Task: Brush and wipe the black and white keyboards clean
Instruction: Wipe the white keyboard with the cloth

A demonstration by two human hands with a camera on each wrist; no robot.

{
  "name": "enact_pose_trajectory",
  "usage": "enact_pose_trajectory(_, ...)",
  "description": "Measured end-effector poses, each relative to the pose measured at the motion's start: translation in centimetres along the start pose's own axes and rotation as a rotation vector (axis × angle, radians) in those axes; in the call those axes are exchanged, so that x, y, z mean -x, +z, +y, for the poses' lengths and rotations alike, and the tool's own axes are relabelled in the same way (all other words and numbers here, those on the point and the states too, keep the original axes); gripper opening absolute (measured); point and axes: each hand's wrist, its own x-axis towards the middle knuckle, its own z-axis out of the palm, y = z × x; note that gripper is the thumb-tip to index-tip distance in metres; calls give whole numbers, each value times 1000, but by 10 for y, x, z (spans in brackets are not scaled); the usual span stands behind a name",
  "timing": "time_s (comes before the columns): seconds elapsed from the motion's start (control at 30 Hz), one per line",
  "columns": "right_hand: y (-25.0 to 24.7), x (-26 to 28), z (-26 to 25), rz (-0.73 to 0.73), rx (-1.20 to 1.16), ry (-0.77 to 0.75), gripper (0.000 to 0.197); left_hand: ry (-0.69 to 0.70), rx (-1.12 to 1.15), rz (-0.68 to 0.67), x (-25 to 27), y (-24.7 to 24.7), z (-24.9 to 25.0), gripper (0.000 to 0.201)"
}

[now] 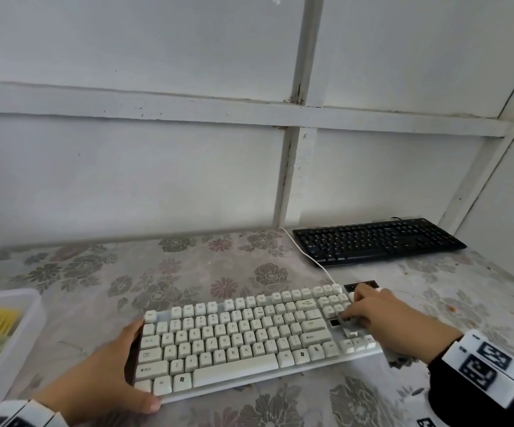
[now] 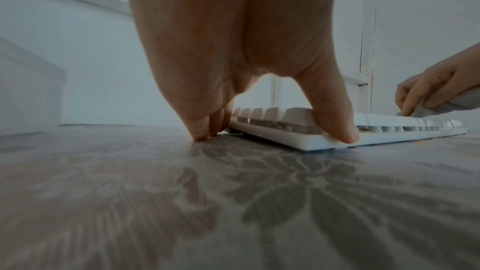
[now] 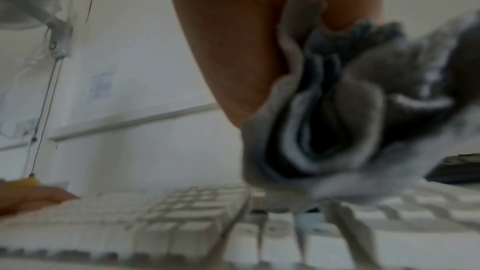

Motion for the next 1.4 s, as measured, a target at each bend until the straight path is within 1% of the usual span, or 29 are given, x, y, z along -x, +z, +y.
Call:
enact_pose_trajectory(0.07,-3,4,6,-10,33,37,24,-2,-2,-9,1,-1,0,152)
enact_pose_trajectory(0.13,-8,6,14,-10,52,75,24,-6,-5,-10,1,0,-1,149)
enact_pose_trajectory(0.2,-13,4,22,37,61,120,22,-13,-6,-2,-2,1,-3,140)
enact_pose_trajectory(0.27,-17,3,28,106,-8,149,21,-19,-1,-3,-2,1,-3,137)
enact_pose_trajectory(0.33,-17,2,31,130,-102,139,20,-17,3,-1,-1,0,-3,139)
enact_pose_trajectory(0.4,-13,4,31,88,-173,93,22,-10,16,4,-1,0,-3,139)
enact_pose_trajectory(0.47,-4,8,33,35,-172,54,26,-11,25,5,-1,0,-3,138)
enact_pose_trajectory(0.5,-1,10,37,35,-167,50,28,-10,21,5,-1,0,-2,138)
enact_pose_trajectory(0.6,6,14,58,88,-158,103,30,-22,12,6,-1,0,-2,137)
enact_pose_trajectory(0.7,12,12,82,116,-65,157,31,-33,4,-2,0,0,0,138)
enact_pose_trajectory(0.77,13,11,94,134,-52,205,27,-32,-5,6,0,0,0,139)
enact_pose_trajectory(0.83,10,12,100,157,-61,255,22,-37,-1,22,-1,1,-1,135)
enact_pose_trajectory(0.87,8,12,101,157,-79,262,23,-36,9,27,-1,1,-1,132)
enact_pose_trajectory(0.93,4,11,96,159,-144,234,27,-25,35,11,-1,1,-1,137)
enact_pose_trajectory(1.03,0,7,74,163,-238,131,30,-28,33,-14,-1,1,0,142)
enact_pose_trajectory(1.1,3,6,57,123,-246,52,31,-22,35,-10,-2,0,-1,141)
enact_pose_trajectory(1.17,8,6,51,84,-233,13,33,-10,44,-6,-2,1,-3,140)
enact_pose_trajectory(1.23,9,10,54,78,-238,25,32,-9,53,4,-3,2,-5,137)
enact_pose_trajectory(1.4,6,10,76,88,-303,125,35,-19,-8,25,-6,2,-10,141)
